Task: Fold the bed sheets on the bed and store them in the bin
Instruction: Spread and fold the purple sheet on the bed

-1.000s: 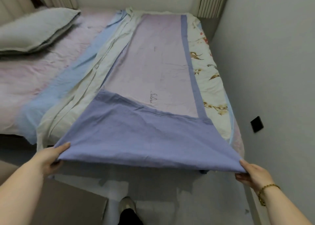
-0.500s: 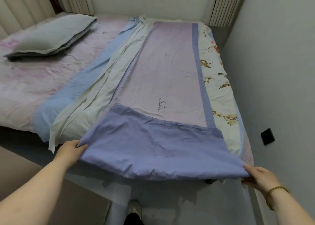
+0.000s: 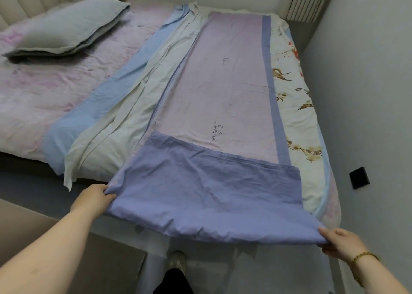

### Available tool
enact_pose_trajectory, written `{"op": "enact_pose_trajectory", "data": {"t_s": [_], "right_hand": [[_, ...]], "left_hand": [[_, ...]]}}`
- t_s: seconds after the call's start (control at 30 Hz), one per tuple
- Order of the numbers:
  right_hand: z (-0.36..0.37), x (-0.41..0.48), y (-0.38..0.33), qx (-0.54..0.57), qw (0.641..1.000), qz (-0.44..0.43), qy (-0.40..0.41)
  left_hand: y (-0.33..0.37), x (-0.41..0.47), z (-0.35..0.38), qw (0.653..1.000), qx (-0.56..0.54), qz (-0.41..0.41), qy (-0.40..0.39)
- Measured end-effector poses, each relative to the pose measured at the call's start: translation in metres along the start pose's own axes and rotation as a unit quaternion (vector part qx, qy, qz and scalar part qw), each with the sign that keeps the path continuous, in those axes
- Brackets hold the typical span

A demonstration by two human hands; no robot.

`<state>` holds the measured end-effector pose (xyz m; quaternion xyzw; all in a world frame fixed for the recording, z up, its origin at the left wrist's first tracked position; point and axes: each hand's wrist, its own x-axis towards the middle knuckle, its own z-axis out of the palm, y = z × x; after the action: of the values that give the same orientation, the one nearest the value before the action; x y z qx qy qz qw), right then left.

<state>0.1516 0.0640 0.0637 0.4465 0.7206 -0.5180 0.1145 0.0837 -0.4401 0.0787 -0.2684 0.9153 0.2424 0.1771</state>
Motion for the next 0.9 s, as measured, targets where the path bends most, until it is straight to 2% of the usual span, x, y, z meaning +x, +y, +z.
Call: {"op": "enact_pose_trajectory", "data": {"t_s": [0.13, 0.37, 0.47, 0.53, 0.6, 0.67, 0.77, 0.83, 0.9], "right_hand": [[-0.002, 0.008, 0.015, -0.085, 0.996, 0.001, 0.014], [0.02, 0.035, 0.038, -0.257, 0.966, 0.009, -0.005], [0.04, 0.064, 0.053, -0.294, 0.956, 0.01, -0.023], [0.054, 0.077, 0.05, -0.313, 0.948, 0.012, -0.048], [0.065, 0.092, 0.034, -0.31, 0.95, -0.015, -0.03], [0.076, 0.112, 0.012, -0.307, 0.948, -0.078, 0.036], [0.094, 0.139, -0.032, -0.332, 0.92, -0.165, 0.127], [0.105, 0.157, -0.056, -0.317, 0.92, -0.181, 0.14], [0.111, 0.171, -0.071, -0.269, 0.939, -0.147, 0.157]], "left_hand": [[-0.01, 0.004, 0.01, 0.998, -0.013, -0.048, 0.045], [-0.019, 0.032, 0.051, 0.988, 0.123, -0.085, -0.048], [-0.027, 0.056, 0.073, 0.974, 0.189, -0.095, -0.086], [-0.029, 0.078, 0.084, 0.97, 0.195, -0.113, -0.094], [-0.014, 0.102, 0.091, 0.98, 0.179, -0.071, -0.048], [0.018, 0.125, 0.093, 0.985, 0.167, 0.024, 0.019], [0.077, 0.163, 0.095, 0.959, 0.187, 0.193, 0.086], [0.107, 0.189, 0.098, 0.938, 0.217, 0.254, 0.091], [0.126, 0.209, 0.098, 0.925, 0.267, 0.262, 0.073]]}}
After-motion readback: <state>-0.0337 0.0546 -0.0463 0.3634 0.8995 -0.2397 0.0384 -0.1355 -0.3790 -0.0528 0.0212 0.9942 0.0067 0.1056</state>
